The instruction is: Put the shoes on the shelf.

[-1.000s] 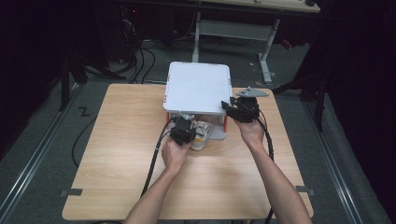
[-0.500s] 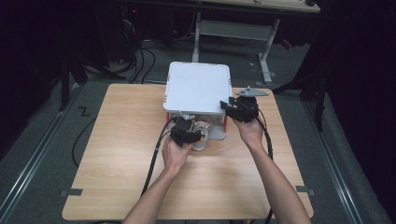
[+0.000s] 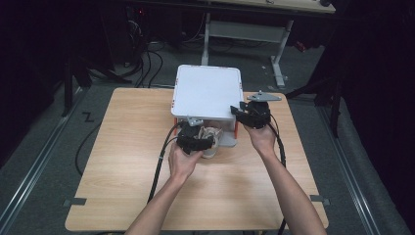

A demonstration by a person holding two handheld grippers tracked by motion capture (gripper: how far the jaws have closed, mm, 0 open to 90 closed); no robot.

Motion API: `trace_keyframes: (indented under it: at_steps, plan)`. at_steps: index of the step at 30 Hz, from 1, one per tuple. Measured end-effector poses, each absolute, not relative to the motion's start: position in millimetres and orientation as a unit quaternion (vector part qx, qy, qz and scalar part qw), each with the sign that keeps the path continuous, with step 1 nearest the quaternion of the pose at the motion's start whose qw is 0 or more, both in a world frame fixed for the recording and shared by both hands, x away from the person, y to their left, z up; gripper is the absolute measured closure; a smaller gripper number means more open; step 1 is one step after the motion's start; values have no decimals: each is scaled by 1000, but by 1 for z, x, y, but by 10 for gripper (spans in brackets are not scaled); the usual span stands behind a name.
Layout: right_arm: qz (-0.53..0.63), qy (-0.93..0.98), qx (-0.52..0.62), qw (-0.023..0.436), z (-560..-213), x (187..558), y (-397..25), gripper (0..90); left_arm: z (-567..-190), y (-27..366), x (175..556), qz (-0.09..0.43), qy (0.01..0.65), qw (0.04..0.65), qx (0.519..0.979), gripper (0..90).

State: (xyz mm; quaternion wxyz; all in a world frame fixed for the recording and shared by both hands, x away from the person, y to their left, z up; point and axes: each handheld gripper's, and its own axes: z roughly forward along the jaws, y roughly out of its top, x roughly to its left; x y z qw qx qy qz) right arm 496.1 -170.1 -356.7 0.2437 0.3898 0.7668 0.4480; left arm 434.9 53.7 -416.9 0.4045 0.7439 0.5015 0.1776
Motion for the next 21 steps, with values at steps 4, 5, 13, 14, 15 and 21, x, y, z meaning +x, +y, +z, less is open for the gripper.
trace_keyframes:
  at_steps: [4, 5, 13, 14, 15, 21]
  plan:
    - [448, 767, 390, 243, -357, 496, -170, 563, -409, 56, 425, 190, 488, 401, 752, 298]
    - [448, 767, 390, 244, -357, 496, -170, 563, -408, 57, 422, 194, 483, 397, 756, 291]
    - [447, 767, 389, 245, -357, 496, -170, 562, -414, 62, 401, 217, 490, 349, 768, 167]
    - [447, 767, 389, 245, -357, 496, -170, 561, -416, 63, 399, 214, 494, 345, 769, 157]
    - [447, 767, 390, 245, -357, 496, -170, 562, -419, 64, 398, 209, 499, 341, 769, 156]
    - [449, 766, 390, 245, -357, 496, -169, 559, -439, 65, 399, 182, 521, 310, 774, 127]
